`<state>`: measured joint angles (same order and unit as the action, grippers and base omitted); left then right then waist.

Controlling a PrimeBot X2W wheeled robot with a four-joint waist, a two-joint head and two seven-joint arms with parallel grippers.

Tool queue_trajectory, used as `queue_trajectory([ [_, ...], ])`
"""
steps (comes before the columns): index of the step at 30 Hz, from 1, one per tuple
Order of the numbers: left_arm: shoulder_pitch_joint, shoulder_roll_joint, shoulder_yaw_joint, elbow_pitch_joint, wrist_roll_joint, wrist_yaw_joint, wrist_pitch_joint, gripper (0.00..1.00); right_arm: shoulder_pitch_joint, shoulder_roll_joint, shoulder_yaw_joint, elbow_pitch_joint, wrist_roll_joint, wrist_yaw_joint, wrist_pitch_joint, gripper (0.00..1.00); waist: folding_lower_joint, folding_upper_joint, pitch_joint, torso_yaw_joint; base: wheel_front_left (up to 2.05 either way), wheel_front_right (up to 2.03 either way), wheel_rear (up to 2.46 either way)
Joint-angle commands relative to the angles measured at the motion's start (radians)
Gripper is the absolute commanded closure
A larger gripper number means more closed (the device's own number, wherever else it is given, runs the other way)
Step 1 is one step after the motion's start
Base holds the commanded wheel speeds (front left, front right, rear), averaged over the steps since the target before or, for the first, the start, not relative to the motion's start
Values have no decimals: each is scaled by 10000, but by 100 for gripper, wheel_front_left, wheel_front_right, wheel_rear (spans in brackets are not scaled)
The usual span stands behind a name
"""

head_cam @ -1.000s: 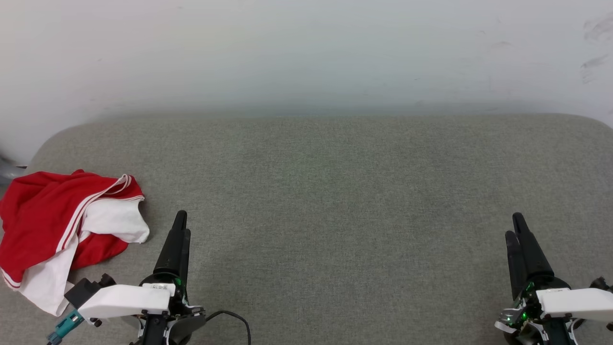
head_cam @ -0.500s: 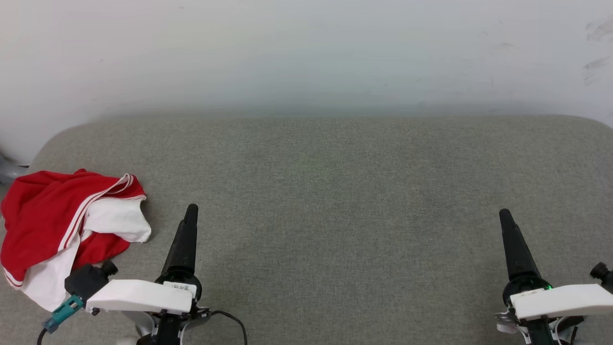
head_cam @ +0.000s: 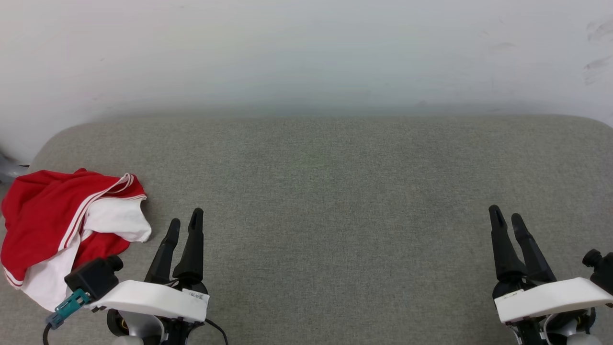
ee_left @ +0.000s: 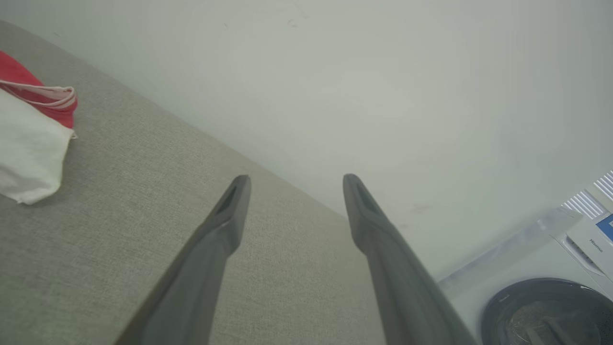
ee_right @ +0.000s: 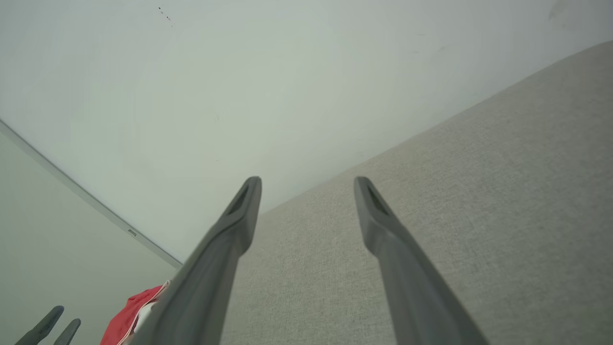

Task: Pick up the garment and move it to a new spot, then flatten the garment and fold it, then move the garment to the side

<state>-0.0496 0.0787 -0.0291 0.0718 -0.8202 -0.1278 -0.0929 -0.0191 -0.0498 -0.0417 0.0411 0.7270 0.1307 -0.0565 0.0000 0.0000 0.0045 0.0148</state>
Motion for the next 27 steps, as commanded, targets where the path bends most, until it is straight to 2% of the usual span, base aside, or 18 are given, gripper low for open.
queue_trajectory([
  [1, -49, 43, -22, -151, 503, -28, -115, 0, -15, -11, 45, -243, -475, 0, 18, 0, 0, 0, 1, 5, 0, 0, 0],
  [15, 91, 167, -150, -374, 2981, 128, -517, 0, 140, -11, 5, -850, -2961, 0, 241, 0, 0, 0, -17, 78, 0, 0, 0],
  [27, 141, 290, -362, -350, 4266, 240, -798, 0, 265, -10, -63, -1185, -4355, 0, 450, 0, 0, 0, -7, 111, 0, 0, 0],
])
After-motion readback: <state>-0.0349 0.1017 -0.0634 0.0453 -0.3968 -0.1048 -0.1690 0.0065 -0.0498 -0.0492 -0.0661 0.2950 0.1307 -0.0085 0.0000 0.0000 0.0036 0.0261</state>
